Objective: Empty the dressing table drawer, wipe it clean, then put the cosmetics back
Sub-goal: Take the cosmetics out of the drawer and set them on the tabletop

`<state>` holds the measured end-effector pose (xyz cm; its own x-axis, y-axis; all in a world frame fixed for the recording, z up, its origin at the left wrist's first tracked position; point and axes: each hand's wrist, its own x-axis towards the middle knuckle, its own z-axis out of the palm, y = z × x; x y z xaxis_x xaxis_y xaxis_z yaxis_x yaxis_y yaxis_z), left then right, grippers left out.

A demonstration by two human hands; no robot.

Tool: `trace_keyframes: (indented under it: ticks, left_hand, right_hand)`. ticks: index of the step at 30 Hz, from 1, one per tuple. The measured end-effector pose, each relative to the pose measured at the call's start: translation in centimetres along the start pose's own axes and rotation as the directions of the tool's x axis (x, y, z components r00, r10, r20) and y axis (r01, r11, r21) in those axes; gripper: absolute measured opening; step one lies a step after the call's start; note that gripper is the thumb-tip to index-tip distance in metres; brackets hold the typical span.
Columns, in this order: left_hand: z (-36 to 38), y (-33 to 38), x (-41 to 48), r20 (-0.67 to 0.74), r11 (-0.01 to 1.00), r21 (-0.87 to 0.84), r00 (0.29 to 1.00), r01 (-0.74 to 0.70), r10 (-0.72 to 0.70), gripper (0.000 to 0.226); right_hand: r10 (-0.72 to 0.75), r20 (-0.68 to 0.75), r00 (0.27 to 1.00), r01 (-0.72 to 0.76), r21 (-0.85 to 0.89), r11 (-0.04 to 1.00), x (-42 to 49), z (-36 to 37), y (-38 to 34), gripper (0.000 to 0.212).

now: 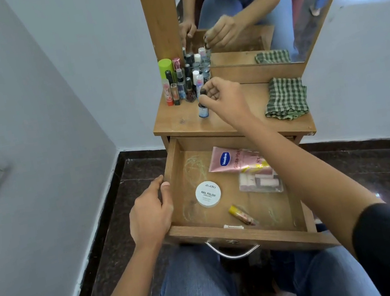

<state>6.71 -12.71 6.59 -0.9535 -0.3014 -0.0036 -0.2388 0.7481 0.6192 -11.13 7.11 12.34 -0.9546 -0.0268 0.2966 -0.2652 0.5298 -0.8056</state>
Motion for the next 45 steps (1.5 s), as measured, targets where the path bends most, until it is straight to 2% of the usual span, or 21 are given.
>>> trace_keyframes:
  ticks: [5,12,21,28,36,38,41,43,45]
  left_hand:
    - [0.4,0.1,-0.3,-0.003,1.0,-0.007,1.0,-0.023,0.023,0.04]
    - [0.3,0.4,-0.2,-0.005,1.0,0.0,1.0,-0.021,0.021,0.04]
    - [0.1,-0.3,0.2,-0.006,1.0,-0.009,1.0,-0.007,0.007,0.042]
    - [0.1,-0.3,0.2,-0.01,1.0,-0.017,1.0,-0.013,0.013,0.042]
    - [0.0,-0.3,0.1,-0.001,1.0,-0.007,1.0,-0.006,0.006,0.041]
    - [0.0,-0.2,0.1,-0.001,1.0,-0.011,1.0,-0.003,0.003,0.041]
    - [0.0,-0.2,0.1,-0.002,1.0,-0.027,1.0,-0.001,0.001,0.04]
    - [0.1,-0.2,0.1,-0.002,1.0,-0.024,1.0,-0.006,0.006,0.04]
    - [0.1,-0.2,0.1,-0.006,1.0,-0.019,1.0,-0.012,0.012,0.04]
  right_hand:
    - [0.052,-0.081,0.995,-0.045,0.094,0.995,0.3,1.9,1.4,0.014]
    - [-0.005,-0.099,0.995,0.01,0.041,0.999,-1.3,3.6,2.9,0.023]
    - [0.102,-0.229,0.968,-0.082,0.094,0.992,0.5,7.7,1.5,0.021]
    - [0.156,-0.283,0.946,-0.163,-0.001,0.987,1.6,9.0,2.0,0.019]
    - [0.142,-0.288,0.947,-0.167,-0.063,0.984,1.6,8.9,2.2,0.018]
    - [0.114,-0.274,0.955,-0.12,-0.004,0.993,1.3,8.6,2.0,0.018]
    - [0.014,-0.207,0.978,0.029,0.206,0.978,-0.5,7.0,1.1,0.013]
    - [-0.058,-0.029,0.998,0.064,0.269,0.961,-2.7,5.1,0.8,0.01]
    - [-0.104,0.252,0.962,0.068,0.145,0.987,-5.2,2.8,0.8,0.008]
